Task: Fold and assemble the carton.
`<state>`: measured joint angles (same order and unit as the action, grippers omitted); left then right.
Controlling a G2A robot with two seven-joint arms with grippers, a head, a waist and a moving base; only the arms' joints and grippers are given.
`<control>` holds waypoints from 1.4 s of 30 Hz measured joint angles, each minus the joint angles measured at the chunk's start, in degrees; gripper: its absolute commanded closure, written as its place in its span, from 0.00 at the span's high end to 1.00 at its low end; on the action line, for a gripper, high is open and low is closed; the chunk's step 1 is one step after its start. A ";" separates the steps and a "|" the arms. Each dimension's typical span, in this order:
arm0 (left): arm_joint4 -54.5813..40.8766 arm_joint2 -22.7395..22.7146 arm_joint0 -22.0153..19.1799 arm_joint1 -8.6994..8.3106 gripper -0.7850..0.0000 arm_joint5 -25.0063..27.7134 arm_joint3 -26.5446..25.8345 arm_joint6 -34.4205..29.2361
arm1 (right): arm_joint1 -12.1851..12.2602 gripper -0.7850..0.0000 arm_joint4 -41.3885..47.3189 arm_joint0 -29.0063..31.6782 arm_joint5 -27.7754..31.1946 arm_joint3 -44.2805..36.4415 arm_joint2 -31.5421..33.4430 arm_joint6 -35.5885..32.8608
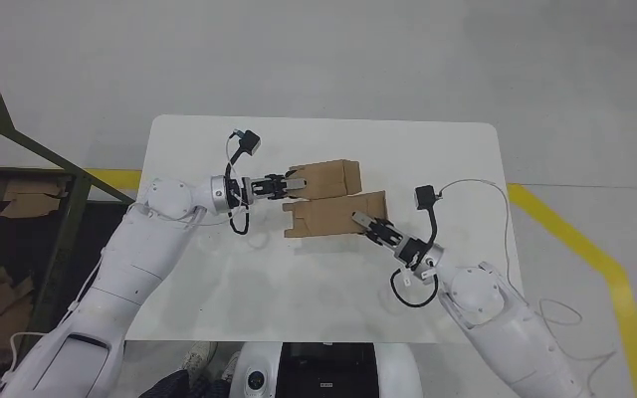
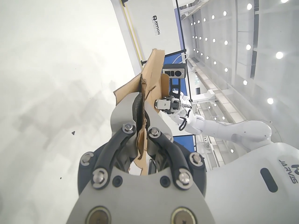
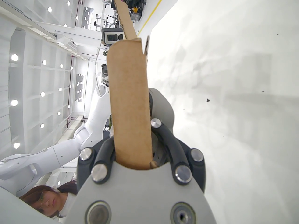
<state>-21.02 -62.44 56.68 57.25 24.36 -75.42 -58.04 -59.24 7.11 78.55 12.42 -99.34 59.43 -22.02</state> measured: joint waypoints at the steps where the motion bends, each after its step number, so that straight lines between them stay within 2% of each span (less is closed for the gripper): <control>1: -0.64 -0.20 0.03 0.00 0.00 0.16 0.04 -0.40 | -0.05 0.94 0.39 0.10 0.17 0.26 0.31 0.22; 2: -1.20 -0.36 0.09 0.00 0.00 0.28 0.09 -0.75 | -0.07 0.98 0.68 0.18 0.29 0.51 0.57 0.34; 5: -2.74 -0.96 0.21 -0.06 0.00 0.37 0.32 -2.02 | -0.13 0.98 1.35 0.32 0.91 1.49 1.50 0.45; 8: -5.24 -1.42 0.28 -0.07 0.00 0.26 0.66 -4.01 | -0.14 0.88 1.47 0.30 2.11 2.89 2.74 0.61; 16: -9.39 -1.86 -0.55 0.04 0.00 0.08 2.84 -9.38 | 0.00 0.78 1.76 -0.08 5.98 6.38 6.51 -0.17; 18: -9.27 -1.64 -0.81 0.08 0.00 0.15 3.18 -10.43 | 0.06 0.80 2.07 -0.51 7.41 6.92 6.98 -2.19; 21: -9.25 -1.08 -1.17 0.21 0.00 0.19 3.64 -12.22 | 0.27 0.80 3.40 -2.07 10.69 7.95 7.51 -8.72; 24: -9.14 -0.57 -1.56 0.31 0.00 0.15 4.10 -13.98 | 0.43 0.74 5.75 -3.90 12.98 9.02 7.85 -15.48; 26: -9.20 -0.28 -1.75 0.39 0.00 0.14 4.30 -14.82 | 0.40 0.63 7.24 -5.30 13.58 9.65 7.51 -19.41; 28: -9.70 -0.05 -1.88 0.49 0.00 0.11 4.48 -15.49 | 0.25 0.62 8.59 -6.84 13.78 10.48 6.65 -22.88; 31: -10.79 0.15 -2.15 0.63 0.00 -0.12 4.81 -16.44 | -0.07 0.64 9.28 -8.74 14.35 11.30 4.94 -26.60; 37: -11.45 0.76 -2.90 0.92 0.00 -0.57 5.09 -17.81 | -0.96 0.67 8.47 -11.74 14.67 12.71 1.34 -28.78; 42: -11.10 1.25 -2.95 1.11 0.00 -0.73 4.61 -17.78 | -1.71 0.64 8.31 -13.99 14.30 14.08 -0.78 -28.54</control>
<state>-32.12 -61.20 53.73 58.36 23.63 -70.81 -75.82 -60.95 15.42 64.56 26.72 -85.27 58.65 -50.55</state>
